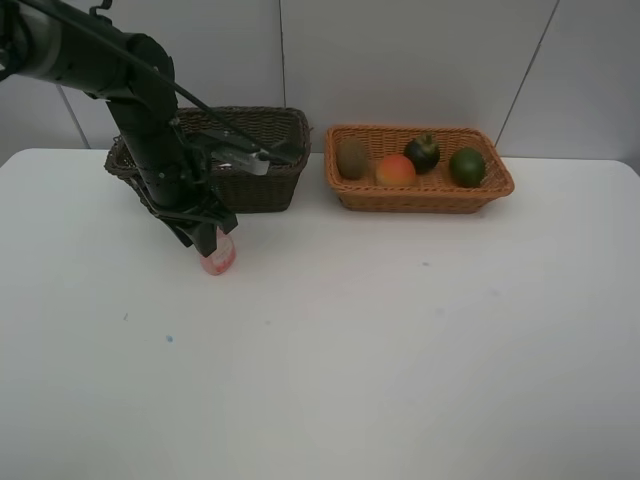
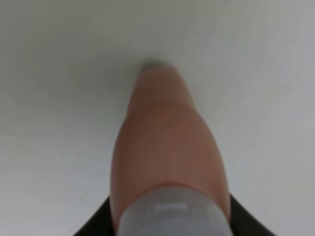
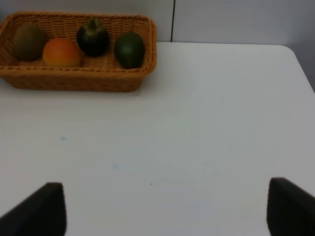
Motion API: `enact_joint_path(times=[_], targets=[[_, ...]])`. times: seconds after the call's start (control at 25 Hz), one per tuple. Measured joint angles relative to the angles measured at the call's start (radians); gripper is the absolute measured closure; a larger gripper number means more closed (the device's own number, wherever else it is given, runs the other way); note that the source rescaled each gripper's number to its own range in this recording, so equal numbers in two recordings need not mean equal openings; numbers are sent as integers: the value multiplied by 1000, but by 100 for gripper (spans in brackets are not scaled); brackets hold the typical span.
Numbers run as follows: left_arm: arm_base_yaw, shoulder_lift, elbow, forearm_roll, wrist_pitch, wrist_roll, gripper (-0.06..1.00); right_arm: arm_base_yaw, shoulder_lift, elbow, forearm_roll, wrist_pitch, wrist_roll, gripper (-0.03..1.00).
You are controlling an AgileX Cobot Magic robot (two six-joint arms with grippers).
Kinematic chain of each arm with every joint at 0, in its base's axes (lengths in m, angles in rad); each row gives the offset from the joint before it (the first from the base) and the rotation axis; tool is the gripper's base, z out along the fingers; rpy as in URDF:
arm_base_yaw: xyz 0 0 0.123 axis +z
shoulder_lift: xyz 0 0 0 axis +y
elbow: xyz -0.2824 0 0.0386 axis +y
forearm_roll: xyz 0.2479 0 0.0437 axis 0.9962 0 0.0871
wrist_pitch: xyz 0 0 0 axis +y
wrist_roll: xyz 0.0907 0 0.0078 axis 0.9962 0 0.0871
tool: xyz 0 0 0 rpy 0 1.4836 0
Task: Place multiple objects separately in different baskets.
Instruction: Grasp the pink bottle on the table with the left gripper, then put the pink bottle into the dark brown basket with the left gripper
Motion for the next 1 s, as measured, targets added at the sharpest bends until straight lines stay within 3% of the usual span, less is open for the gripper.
enact_joint_path(times=[0.64, 1.0], targets=[[0, -6, 0, 0, 12, 0, 67, 0, 0, 0, 0, 0, 0, -2], [0, -150, 0, 4, 25, 0, 68, 0, 0, 0, 0, 0, 0, -2]])
